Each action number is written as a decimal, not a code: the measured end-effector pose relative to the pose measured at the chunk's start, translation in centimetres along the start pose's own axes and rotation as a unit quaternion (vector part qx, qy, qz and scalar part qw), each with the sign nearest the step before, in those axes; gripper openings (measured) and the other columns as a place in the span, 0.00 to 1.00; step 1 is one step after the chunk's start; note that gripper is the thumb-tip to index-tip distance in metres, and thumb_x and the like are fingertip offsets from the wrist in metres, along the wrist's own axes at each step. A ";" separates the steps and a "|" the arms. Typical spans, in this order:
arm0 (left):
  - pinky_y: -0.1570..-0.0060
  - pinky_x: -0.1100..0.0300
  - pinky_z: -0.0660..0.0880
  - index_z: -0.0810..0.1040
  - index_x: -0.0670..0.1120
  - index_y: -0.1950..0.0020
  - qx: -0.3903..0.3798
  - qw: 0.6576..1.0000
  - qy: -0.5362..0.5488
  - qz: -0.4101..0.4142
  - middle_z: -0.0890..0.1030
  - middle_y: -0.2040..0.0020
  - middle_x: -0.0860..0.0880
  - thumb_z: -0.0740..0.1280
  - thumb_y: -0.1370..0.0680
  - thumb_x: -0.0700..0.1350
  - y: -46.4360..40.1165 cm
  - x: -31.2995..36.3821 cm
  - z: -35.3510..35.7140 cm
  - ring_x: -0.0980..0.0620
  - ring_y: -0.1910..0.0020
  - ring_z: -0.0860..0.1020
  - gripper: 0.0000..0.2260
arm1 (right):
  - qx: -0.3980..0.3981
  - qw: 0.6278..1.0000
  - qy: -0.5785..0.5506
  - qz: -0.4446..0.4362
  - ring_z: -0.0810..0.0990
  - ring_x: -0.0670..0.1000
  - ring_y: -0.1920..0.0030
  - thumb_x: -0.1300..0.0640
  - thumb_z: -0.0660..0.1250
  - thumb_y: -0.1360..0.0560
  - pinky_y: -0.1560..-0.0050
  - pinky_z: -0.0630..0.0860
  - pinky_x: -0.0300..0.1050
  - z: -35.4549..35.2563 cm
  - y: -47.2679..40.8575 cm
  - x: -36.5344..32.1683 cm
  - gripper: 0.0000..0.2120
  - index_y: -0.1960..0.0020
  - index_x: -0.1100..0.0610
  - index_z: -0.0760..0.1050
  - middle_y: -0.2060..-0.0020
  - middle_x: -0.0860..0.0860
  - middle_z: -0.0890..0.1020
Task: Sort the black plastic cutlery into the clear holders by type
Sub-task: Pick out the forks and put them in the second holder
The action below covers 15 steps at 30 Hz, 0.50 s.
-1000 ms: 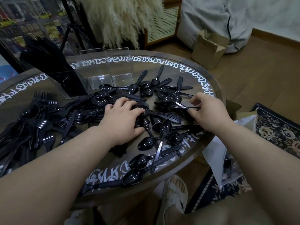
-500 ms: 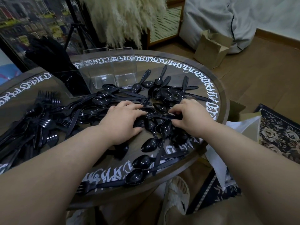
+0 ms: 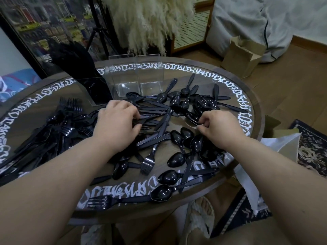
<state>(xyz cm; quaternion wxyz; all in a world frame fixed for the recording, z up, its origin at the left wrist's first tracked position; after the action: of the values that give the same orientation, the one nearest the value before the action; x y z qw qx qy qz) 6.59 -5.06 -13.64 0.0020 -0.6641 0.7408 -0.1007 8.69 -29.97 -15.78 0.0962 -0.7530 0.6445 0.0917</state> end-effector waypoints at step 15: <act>0.34 0.40 0.61 0.64 0.55 0.27 -0.063 0.988 -0.023 -0.140 0.65 0.28 0.53 0.64 0.33 0.71 3.7 -9.9 -1.5 0.46 0.27 0.59 0.38 | -0.015 0.985 -0.085 -0.146 0.75 0.53 0.41 0.54 0.66 0.23 0.40 0.72 0.47 1.5 -2.2 -13.9 0.17 0.35 0.52 0.73 0.43 0.51 0.77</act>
<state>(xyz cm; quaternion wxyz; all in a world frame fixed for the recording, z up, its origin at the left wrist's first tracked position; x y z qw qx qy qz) 3.95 5.25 -13.99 -0.0365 -0.7621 0.6453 -0.0380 8.70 -15.99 -13.49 0.1518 -0.8297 0.5156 0.1506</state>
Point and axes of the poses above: each hand's wrist, its own y-axis away from the middle knuckle, its own z-axis out of the palm, x = y × z, the point moved 5 cm from there along -y, towards the middle knuckle
